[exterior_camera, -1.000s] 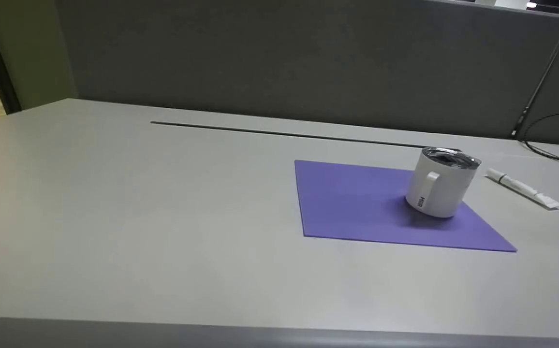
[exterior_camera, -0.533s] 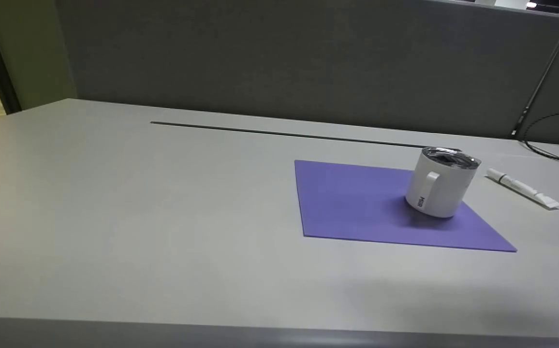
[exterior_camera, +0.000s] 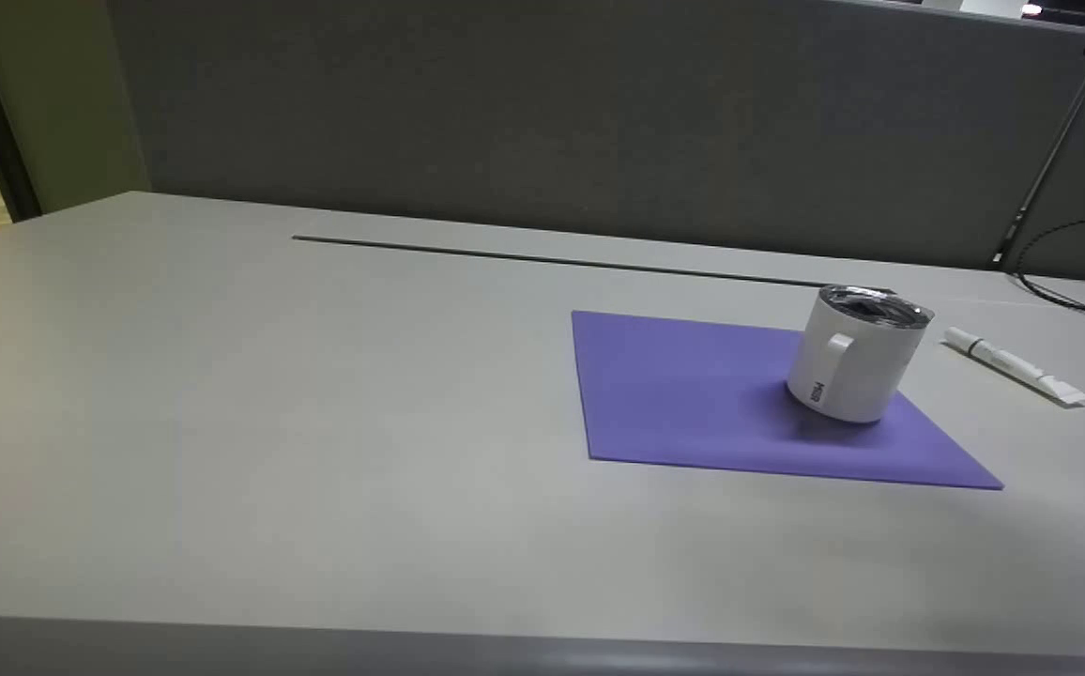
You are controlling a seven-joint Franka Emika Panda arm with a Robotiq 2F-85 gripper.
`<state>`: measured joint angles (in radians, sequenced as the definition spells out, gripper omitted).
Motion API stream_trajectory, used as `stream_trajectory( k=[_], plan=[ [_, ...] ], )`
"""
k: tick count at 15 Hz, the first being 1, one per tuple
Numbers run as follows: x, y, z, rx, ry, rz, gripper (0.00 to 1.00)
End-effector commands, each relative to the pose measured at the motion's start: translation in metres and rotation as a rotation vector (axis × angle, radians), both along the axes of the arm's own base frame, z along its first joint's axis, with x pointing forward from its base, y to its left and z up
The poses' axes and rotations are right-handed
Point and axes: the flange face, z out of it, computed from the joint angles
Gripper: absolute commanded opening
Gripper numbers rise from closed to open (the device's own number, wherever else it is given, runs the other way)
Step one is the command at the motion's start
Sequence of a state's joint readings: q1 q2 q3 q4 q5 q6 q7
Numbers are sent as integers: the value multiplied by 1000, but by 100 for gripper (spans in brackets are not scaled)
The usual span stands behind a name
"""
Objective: Close the opening of the flask
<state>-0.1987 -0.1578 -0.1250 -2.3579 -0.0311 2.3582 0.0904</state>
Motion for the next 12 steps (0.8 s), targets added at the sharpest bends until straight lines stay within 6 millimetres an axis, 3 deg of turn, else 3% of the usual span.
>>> stream_trajectory(
  k=[1,9,12],
  plan=[
    [6,1,-3,13,16,-6,0],
    [14,0,-5,19,32,-10,0],
    [17,7,-32,29,61,19,0]
  ],
)
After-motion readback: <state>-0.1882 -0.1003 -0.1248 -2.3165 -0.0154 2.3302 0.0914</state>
